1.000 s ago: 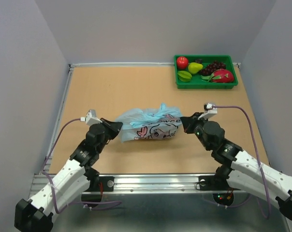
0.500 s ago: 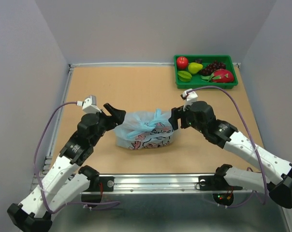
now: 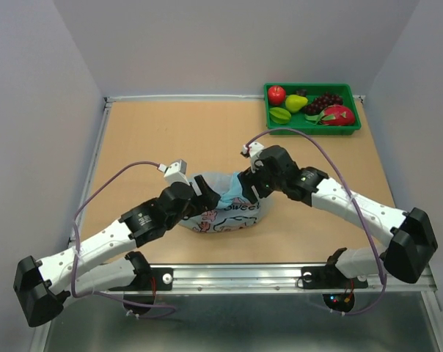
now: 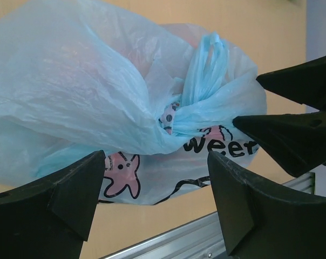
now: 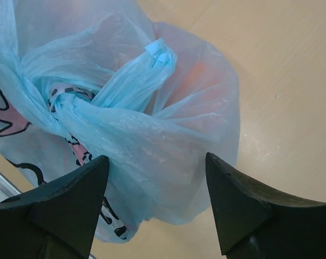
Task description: Untie the knot of the plastic bag and take out the fruit
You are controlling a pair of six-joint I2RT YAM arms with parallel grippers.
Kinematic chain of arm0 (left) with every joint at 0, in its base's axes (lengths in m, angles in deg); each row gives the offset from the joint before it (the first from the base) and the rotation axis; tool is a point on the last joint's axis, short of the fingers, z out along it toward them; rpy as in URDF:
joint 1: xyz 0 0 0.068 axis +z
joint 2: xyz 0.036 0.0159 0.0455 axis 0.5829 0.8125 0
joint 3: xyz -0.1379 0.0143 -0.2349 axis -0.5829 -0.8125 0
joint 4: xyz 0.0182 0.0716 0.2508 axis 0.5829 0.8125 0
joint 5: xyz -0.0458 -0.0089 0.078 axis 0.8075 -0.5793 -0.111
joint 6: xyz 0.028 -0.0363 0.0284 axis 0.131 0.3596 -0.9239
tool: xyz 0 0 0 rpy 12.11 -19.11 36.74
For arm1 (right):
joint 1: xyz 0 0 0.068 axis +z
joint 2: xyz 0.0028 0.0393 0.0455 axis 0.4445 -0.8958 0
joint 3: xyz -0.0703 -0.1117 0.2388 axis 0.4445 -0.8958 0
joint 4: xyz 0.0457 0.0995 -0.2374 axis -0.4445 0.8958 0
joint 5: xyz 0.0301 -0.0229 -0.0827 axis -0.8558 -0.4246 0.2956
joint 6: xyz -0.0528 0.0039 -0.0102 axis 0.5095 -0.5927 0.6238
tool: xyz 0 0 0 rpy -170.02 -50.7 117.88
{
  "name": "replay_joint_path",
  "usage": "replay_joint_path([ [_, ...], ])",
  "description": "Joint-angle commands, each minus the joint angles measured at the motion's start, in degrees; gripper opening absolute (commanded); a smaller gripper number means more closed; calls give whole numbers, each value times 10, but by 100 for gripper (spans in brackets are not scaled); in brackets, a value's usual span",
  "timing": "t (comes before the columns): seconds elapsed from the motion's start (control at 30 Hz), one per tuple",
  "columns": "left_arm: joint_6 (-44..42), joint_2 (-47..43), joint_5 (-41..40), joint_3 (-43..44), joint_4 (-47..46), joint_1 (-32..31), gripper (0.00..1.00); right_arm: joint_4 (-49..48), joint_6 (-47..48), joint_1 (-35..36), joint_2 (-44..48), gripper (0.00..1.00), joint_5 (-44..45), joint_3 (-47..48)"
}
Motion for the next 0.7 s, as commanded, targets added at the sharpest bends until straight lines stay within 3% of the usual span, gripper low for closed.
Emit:
replay_joint_path([
  [0.0, 55, 17, -64, -5, -7, -34, 88, 0, 10, 39, -9, 72, -21, 24],
  [0.1, 79, 45, -81, -5, -6, -57, 88, -2, 4, 54, -22, 49, -13, 20],
  [0.13, 79, 52, -85, -5, -4, -62, 88, -3, 3, 54, -22, 49, -13, 18],
  [0.23, 115, 71, -107, -9, 14, -83, 88, -15, -17, 72, -21, 16, 1, 8],
  [0.27, 141, 73, -116, -12, 29, -91, 88, -29, -25, 75, -14, 11, 16, -2],
  [0.37, 187, 70, -160, -14, 53, -119, 87, -66, -71, 78, 7, 1, 42, -27],
  [0.57, 240, 72, -198, -22, 75, -125, 85, -165, -133, 79, 56, 1, 43, -96],
  [0.67, 245, 75, -218, -22, 57, -125, 76, -182, -140, 81, 62, 1, 44, -115],
])
